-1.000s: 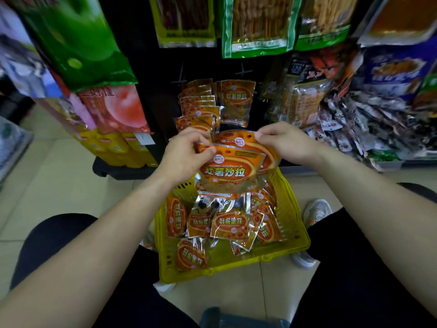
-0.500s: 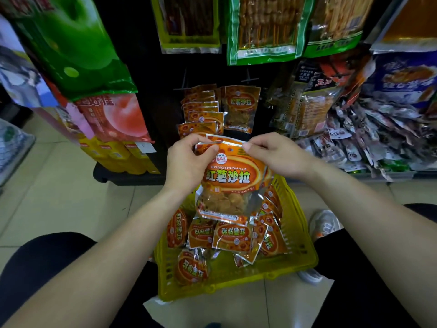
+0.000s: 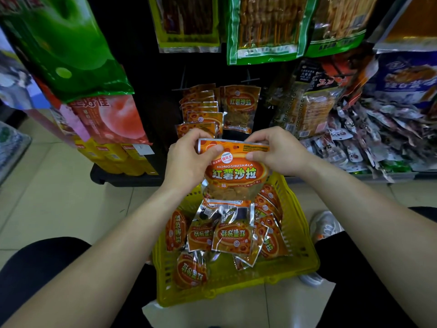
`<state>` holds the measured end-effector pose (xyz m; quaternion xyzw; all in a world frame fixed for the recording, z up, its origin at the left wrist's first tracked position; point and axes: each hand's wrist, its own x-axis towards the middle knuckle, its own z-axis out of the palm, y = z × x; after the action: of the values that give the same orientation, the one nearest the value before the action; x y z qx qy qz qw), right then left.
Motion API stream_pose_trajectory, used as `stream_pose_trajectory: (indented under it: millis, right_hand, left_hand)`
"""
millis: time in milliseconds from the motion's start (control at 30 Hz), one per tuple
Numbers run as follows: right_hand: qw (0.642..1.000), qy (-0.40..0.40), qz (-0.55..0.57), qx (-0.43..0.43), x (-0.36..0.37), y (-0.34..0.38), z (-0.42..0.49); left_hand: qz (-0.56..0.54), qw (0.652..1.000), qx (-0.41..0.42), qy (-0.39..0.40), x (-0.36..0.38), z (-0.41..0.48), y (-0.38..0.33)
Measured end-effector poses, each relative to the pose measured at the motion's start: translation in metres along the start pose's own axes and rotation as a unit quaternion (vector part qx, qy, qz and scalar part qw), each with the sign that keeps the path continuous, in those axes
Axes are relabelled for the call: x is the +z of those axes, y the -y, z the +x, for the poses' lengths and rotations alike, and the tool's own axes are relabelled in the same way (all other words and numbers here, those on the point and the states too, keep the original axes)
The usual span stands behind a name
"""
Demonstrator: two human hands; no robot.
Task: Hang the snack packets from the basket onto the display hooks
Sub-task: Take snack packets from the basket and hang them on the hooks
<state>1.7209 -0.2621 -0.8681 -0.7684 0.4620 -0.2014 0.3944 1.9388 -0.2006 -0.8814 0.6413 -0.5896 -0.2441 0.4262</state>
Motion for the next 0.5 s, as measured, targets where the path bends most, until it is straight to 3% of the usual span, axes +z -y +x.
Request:
stream_pose_trajectory:
  millis: [500]
  right_hand:
    - [0.999,0.046,-0.015,0.014,-0.0037,0.0052,-0.0037]
  left_hand:
    - [0.055,0.998,-0.006,-0.005,0.0060,0.0011,0.0086]
